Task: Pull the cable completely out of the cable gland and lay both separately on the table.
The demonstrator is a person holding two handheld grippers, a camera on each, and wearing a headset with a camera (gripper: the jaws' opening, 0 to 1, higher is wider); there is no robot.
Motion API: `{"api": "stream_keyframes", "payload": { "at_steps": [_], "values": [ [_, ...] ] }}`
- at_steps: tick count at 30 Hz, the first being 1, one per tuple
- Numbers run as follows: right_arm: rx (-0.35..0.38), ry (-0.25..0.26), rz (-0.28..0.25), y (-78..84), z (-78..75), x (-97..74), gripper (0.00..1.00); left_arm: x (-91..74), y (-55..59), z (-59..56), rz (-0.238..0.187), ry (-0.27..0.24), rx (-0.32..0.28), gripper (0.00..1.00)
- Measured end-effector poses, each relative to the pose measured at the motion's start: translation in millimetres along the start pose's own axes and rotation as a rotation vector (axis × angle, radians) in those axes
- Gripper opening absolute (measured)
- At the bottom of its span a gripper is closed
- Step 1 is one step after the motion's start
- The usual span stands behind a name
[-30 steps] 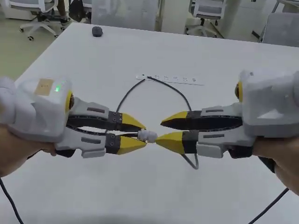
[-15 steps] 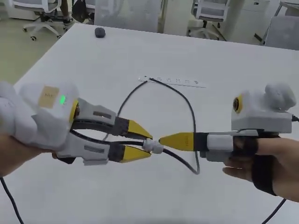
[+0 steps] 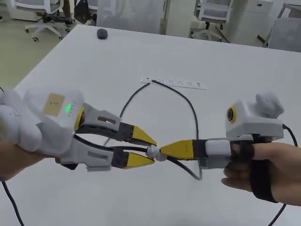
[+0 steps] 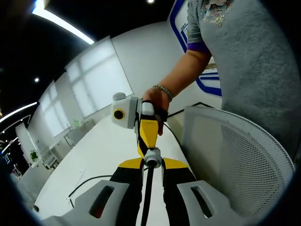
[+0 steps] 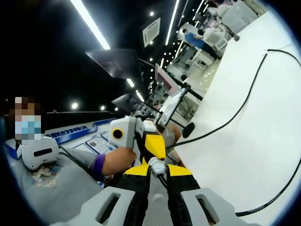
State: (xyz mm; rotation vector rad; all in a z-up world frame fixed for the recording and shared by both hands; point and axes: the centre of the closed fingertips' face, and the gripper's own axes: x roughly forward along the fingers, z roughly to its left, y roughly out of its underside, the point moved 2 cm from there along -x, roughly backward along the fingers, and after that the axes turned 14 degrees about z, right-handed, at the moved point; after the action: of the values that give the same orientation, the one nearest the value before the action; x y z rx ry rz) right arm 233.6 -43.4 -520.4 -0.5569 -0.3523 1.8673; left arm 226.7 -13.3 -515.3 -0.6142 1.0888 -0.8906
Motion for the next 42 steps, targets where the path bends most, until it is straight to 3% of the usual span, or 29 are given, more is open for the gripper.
{"api": "stream_keyframes", "payload": {
  "at_steps": [8,11,20,23,28,30,36,40,42],
  "values": [
    [0.009,0.003,0.02,-1.4,-0.5,0.6,0.08,0.5,0.7,0.5,-0.001,0.0,0.012,0.15],
    [-0.051,0.033,0.04,-2.6,0.2,-0.1,0.08,0.5,1.0,1.9,-0.005,-0.002,0.006,0.15],
    [-0.291,0.241,0.103,-5.3,-0.7,3.0,0.07,1.9,8.1,4.1,0.002,-0.005,-0.032,0.15],
    [-0.439,0.347,0.135,-6.2,-0.4,4.0,0.07,2.4,10.1,5.1,0.0,-0.006,-0.054,0.15],
    [-0.589,0.452,0.191,-4.4,1.7,6.2,0.07,2.7,11.6,6.2,-0.009,0.001,-0.093,0.15],
    [-0.666,0.504,0.208,-5.7,2.1,6.7,0.07,2.3,12.5,8.1,-0.024,0.006,-0.137,0.15],
    [-0.872,0.681,0.297,-9.4,-2.7,7.7,0.07,4.3,17.7,13.7,-0.022,-0.004,-0.197,0.15],
    [-0.973,0.757,0.328,-11.3,-4.0,9.8,0.07,4.5,20.5,16.8,-0.028,-0.009,-0.251,0.15],
    [-0.978,0.767,0.337,-10.5,-5.6,10.5,0.07,4.5,21.2,17.1,-0.029,-0.01,-0.26,0.15]
  ]
}}
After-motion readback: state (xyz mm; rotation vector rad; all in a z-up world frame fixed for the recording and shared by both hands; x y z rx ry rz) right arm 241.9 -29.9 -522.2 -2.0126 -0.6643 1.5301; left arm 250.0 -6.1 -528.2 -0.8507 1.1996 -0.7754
